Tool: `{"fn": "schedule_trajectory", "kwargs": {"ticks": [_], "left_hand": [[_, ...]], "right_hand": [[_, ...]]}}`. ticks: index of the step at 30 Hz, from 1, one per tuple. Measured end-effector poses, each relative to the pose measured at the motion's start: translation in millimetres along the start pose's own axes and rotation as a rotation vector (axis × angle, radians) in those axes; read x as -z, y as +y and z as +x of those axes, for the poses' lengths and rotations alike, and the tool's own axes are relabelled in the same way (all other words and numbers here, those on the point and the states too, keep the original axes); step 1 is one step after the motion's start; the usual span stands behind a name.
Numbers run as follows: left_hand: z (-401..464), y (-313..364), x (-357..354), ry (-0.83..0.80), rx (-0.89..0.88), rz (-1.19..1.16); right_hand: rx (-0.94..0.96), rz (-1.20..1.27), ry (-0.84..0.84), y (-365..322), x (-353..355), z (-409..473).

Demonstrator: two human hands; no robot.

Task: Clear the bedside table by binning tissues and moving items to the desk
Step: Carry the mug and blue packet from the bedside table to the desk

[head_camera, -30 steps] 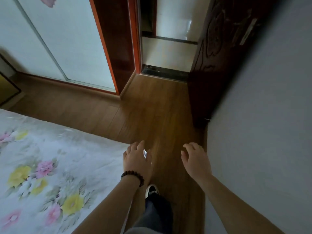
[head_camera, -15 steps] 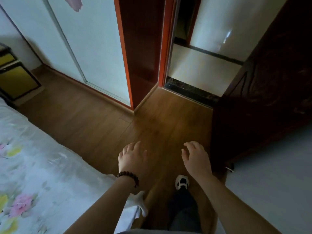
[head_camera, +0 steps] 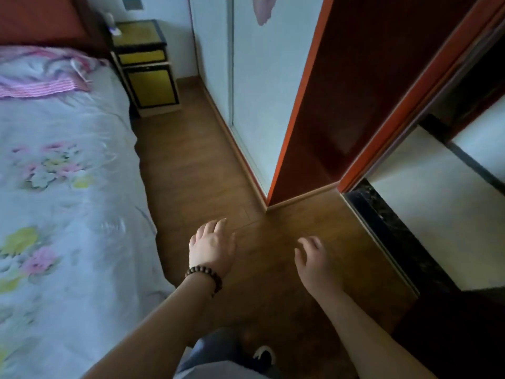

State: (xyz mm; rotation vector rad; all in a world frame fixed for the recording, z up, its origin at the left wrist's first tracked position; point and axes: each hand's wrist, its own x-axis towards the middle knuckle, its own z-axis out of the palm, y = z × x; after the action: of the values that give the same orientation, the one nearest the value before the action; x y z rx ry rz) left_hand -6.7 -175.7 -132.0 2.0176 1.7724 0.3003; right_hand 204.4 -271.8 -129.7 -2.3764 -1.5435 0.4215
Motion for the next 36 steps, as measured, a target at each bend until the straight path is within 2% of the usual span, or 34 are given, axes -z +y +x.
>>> {"fn": "schedule_trajectory", "kwargs": {"ticks": [5, 9, 13, 17, 24, 30, 36], "left_hand": [[58.0, -11.0, 21.6, 0.082, 0.186, -0.003], [110.3, -28.0, 30.7, 0.125, 0.257, 0.005], [191.6, -54.0, 47.1, 0.148, 0.317, 0.012], [288.0, -76.7, 83.6, 0.190, 0.340, 0.010], [432.9, -112.9, 152.0, 0.253, 0.362, 0.032], [545.9, -139.1, 175.6, 0.258, 0.366, 0.022], [695.8, -175.6, 191.2, 0.250, 0.409, 0.025]], "right_hand": [[0.214, 0.044, -0.022, -36.4, -19.7, 106.9], [0.367, 0.021, 0.047, -80.1, -34.3, 183.3], [0.455, 0.009, 0.001, -134.7, -51.5, 269.6], [0.456, -0.019, -0.059, -198.6, -58.9, 361.3], [0.503, -0.013, -0.022, -296.1, -60.5, 500.3], [0.532, -0.007, -0.039, -358.9, -77.1, 606.0], [0.559, -0.003, -0.064, -426.4, -111.1, 751.7]]}}
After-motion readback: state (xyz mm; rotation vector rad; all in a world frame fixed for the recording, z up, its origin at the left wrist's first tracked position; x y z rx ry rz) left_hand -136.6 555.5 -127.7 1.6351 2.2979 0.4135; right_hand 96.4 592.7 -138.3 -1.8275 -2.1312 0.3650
